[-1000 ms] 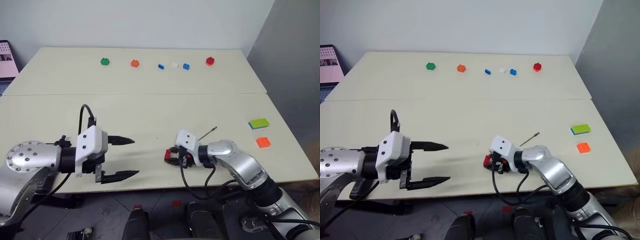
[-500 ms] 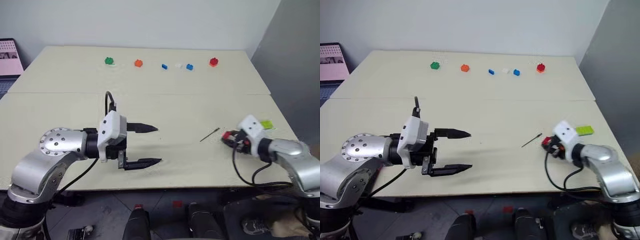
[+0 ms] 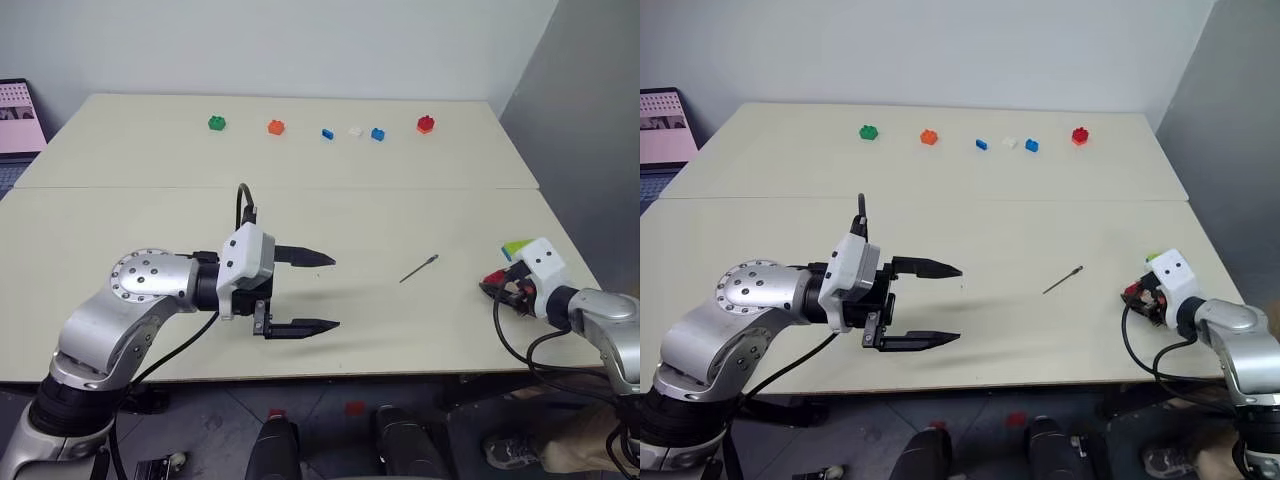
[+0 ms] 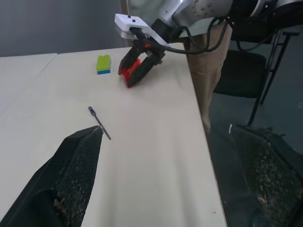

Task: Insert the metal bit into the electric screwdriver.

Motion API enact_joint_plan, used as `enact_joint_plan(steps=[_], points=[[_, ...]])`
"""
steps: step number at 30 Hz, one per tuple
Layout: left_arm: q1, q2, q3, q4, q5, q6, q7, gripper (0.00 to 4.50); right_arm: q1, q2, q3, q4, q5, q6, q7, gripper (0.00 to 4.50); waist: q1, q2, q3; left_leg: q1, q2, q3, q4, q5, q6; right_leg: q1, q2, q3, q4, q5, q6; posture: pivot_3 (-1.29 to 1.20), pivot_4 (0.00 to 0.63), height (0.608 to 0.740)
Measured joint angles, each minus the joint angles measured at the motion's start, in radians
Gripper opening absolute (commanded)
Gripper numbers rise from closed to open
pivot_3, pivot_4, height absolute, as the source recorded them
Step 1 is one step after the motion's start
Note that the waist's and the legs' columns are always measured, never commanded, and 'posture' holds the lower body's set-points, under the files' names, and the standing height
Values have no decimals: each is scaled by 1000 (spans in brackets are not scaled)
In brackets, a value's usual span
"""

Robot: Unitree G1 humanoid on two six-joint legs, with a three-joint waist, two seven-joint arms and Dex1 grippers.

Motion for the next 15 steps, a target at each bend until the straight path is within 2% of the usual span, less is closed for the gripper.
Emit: enact_joint_plan(steps=[3, 5, 15], points=[[0, -4, 0, 0, 0, 1, 3, 4500, 0, 0, -10, 0, 13, 0, 2, 4213, 1, 0, 0, 0, 0, 0, 0, 0, 0, 0, 0, 0, 0, 0, 0, 0, 150, 740], [0, -7, 0, 0, 0, 2, 5, 4500, 1, 0, -16, -1, 23, 1, 6, 4437, 1, 0, 0, 1, 0, -1, 0, 0, 0, 1, 0, 0, 0, 0, 0, 0, 150, 740], [0, -8, 0, 2, 3, 1, 6, 4500, 9, -22, -50, -5, 56, 16, 24, 4437, 1, 0, 0, 1, 0, -1, 0, 0, 0, 2, 0, 0, 0, 0, 0, 0, 150, 740]])
